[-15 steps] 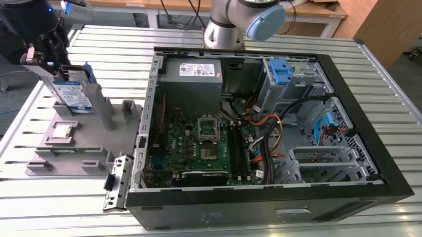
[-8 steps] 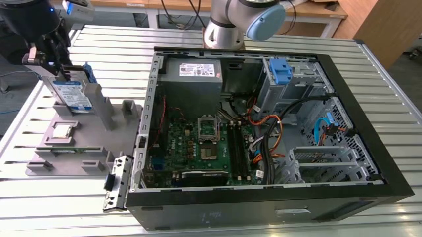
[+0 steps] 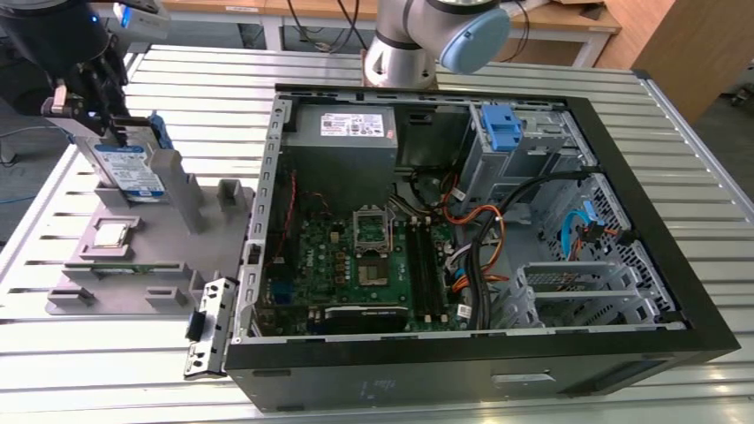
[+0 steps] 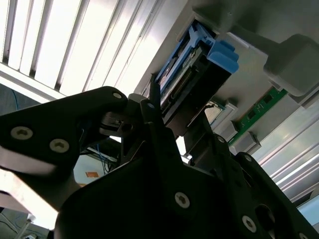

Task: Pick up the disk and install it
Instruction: 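Pick up the disk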

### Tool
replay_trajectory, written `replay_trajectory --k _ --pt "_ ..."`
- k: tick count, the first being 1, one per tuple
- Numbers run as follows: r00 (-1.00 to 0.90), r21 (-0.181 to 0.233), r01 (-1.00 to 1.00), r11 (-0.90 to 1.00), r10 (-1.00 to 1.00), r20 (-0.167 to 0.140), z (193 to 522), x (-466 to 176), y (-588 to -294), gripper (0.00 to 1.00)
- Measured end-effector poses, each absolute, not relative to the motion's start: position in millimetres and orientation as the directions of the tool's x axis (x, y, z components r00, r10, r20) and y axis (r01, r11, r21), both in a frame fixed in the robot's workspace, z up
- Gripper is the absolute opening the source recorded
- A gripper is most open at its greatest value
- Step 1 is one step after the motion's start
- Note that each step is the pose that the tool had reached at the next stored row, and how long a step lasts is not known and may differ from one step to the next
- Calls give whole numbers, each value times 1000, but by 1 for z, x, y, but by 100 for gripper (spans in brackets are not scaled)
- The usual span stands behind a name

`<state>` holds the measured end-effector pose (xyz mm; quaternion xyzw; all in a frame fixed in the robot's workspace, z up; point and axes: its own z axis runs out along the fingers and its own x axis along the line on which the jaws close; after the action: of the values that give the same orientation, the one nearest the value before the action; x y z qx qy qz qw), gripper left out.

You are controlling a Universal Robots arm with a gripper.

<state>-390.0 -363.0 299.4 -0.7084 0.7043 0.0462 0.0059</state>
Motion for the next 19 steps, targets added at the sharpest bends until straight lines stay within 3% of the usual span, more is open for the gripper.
replay_trajectory --k 13,14,19 --pt "4 57 -998 -8 -997 -74 299 -390 -363 44" --pt "4 57 -998 -8 -997 -74 299 -390 -363 36" --pt "4 57 -998 -8 -997 -74 299 -390 -363 36"
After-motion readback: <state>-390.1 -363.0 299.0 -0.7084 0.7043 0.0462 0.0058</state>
